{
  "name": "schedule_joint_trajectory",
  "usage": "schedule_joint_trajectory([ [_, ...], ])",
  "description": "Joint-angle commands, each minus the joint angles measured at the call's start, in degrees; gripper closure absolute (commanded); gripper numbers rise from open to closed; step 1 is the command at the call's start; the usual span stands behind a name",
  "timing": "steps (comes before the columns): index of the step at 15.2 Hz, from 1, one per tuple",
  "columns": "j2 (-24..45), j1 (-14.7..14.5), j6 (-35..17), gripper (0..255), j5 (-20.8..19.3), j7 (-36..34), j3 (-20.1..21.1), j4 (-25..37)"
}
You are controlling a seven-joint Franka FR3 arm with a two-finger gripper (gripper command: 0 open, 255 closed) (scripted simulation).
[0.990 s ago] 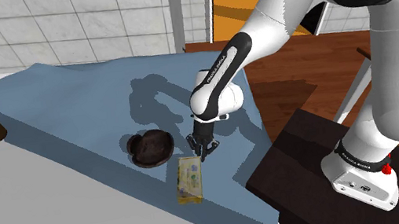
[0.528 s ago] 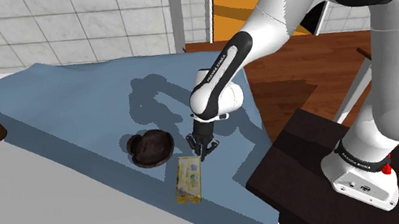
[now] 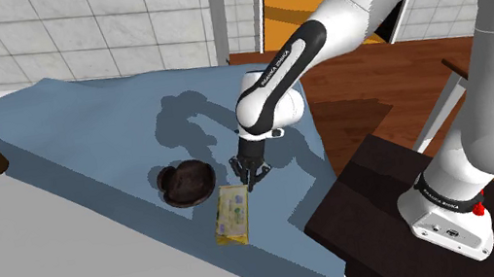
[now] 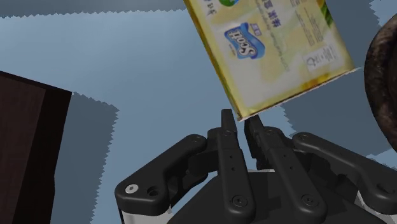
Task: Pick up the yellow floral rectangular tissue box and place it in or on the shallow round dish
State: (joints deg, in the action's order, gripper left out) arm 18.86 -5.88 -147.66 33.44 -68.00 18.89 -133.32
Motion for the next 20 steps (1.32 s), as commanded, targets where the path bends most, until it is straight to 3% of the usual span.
schedule_joint_trajectory([
  [1,-1.4,0.0,1.1,255,-0.2,-0.7,0.0,-0.2],
  [20,-14.4,0.7,14.3,255,-2.8,-6.6,-0.6,0.6],
])
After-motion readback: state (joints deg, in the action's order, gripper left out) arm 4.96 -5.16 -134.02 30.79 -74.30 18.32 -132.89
